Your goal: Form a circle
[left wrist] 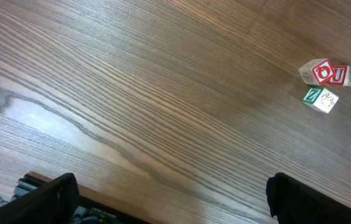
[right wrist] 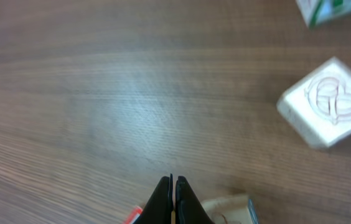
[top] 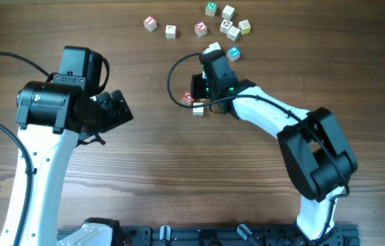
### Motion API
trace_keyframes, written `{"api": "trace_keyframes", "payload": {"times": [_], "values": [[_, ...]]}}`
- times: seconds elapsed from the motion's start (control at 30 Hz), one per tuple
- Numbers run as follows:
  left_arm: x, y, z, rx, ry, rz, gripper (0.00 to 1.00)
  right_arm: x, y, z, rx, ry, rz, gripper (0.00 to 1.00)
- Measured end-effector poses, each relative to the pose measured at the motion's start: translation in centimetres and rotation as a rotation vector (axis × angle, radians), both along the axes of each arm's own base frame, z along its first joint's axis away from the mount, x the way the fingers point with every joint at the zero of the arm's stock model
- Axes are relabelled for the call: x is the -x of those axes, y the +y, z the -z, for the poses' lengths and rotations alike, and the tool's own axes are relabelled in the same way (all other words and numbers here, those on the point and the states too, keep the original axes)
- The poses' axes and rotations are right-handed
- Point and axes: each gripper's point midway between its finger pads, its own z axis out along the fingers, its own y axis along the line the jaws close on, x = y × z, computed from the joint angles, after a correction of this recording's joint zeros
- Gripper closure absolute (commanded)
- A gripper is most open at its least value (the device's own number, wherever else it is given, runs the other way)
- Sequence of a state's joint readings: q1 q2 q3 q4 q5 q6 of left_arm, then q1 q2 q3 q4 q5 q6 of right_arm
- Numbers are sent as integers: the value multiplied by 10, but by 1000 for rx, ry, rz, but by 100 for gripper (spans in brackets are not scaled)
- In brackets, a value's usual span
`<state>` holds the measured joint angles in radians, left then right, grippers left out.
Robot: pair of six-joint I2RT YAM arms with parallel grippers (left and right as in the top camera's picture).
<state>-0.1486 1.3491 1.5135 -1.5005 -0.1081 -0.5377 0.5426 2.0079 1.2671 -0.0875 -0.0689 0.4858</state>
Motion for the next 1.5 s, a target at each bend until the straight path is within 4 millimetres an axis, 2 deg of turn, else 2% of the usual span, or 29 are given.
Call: {"api": "trace_keyframes", "payload": {"times": [0.1,0.33,0.4,0.67,1.07,1.5], "values": [[0,0,0,0,-1,0,0,-4,5,-11,-8,-46,-24,95],[0,0,0,0,-1,0,0,20,29,-6,19,-27,-102,96],[0,0,0,0,0,0,0,22,31,-5,24,-27,-100,95],[0,0,0,0,-1,0,0,8,12,-5,41,-33,0,96],[0,0,0,0,0,0,0,2,-38,-4,56,60,138,95],[0,0,0,0,0,0,0,-10,-71,-1,87,66,257,95]]}}
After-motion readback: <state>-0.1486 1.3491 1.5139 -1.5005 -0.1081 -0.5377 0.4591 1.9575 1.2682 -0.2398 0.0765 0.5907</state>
